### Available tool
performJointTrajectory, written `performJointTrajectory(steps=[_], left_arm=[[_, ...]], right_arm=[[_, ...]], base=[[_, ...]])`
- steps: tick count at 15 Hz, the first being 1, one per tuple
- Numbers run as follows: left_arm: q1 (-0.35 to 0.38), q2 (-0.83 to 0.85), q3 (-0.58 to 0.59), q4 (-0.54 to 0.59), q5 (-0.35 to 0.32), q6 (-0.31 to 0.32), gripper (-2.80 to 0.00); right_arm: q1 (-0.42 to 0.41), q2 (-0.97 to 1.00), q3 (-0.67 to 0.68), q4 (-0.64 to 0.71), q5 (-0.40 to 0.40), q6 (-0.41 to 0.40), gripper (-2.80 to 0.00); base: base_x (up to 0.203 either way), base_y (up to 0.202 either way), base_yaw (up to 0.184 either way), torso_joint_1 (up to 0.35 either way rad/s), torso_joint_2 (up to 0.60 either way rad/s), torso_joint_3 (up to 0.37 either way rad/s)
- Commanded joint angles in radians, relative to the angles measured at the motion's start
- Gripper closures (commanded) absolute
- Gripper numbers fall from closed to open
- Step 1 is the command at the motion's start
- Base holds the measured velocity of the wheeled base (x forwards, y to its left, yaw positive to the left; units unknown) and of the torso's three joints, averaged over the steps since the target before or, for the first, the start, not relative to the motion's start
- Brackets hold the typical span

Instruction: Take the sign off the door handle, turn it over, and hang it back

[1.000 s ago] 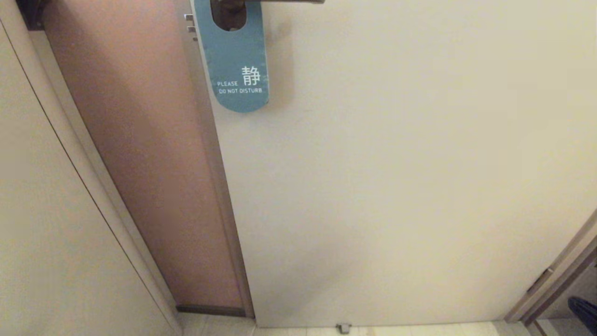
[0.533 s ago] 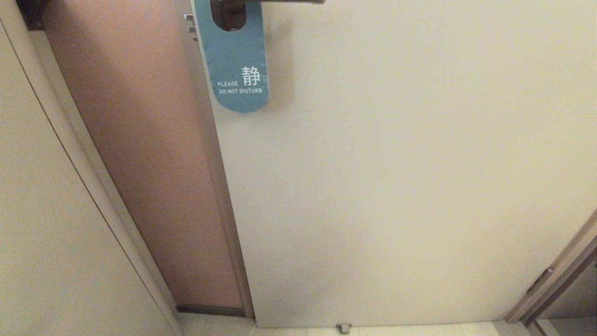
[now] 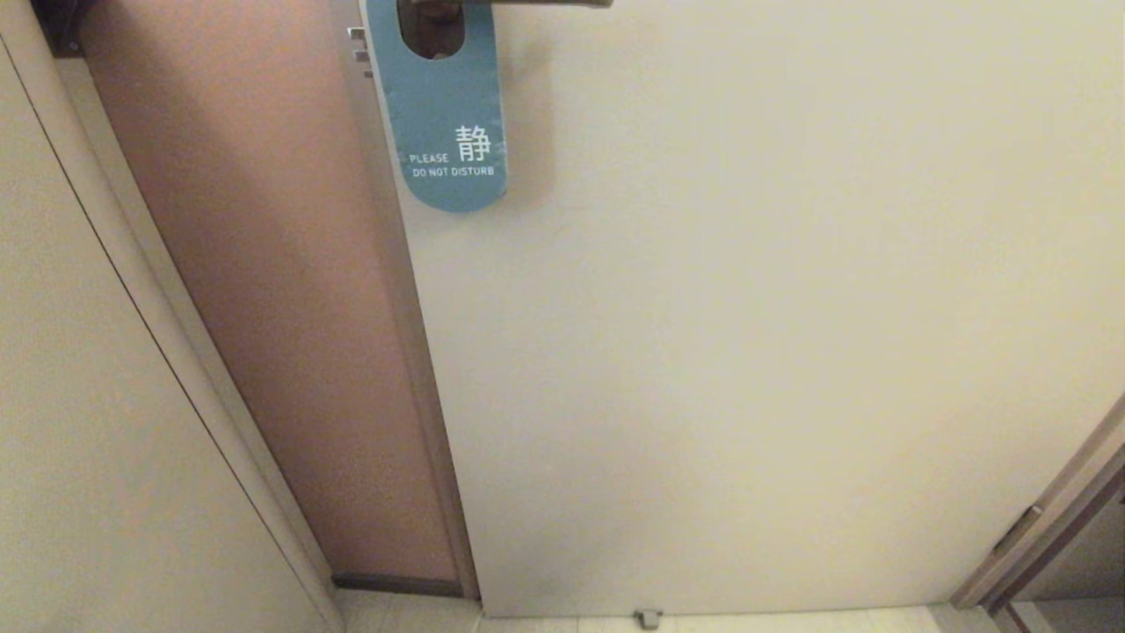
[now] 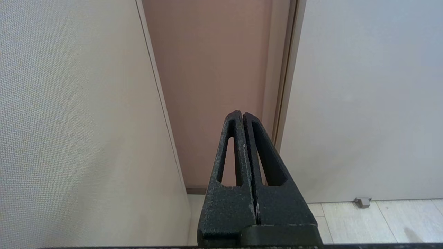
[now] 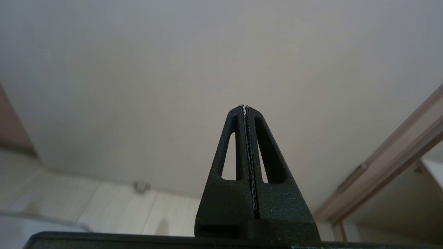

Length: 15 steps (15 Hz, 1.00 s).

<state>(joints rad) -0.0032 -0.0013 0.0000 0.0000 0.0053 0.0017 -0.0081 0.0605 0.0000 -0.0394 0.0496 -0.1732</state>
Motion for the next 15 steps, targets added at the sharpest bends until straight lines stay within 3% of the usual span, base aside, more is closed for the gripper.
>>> performJointTrajectory(steps=[1, 15], left_arm=[[0.000, 0.001, 0.000, 0.000, 0.001, 0.000, 0.00], [0.000, 0.001, 0.000, 0.000, 0.001, 0.000, 0.00]], right_arm=[[0.002, -0.061, 0.000, -0.001, 0.000, 0.001, 0.00], [0.002, -0.061, 0.000, -0.001, 0.000, 0.003, 0.00]], base=[[0.000, 0.000, 0.000, 0.000, 0.00, 0.000], [0.000, 0.000, 0.000, 0.000, 0.00, 0.000]])
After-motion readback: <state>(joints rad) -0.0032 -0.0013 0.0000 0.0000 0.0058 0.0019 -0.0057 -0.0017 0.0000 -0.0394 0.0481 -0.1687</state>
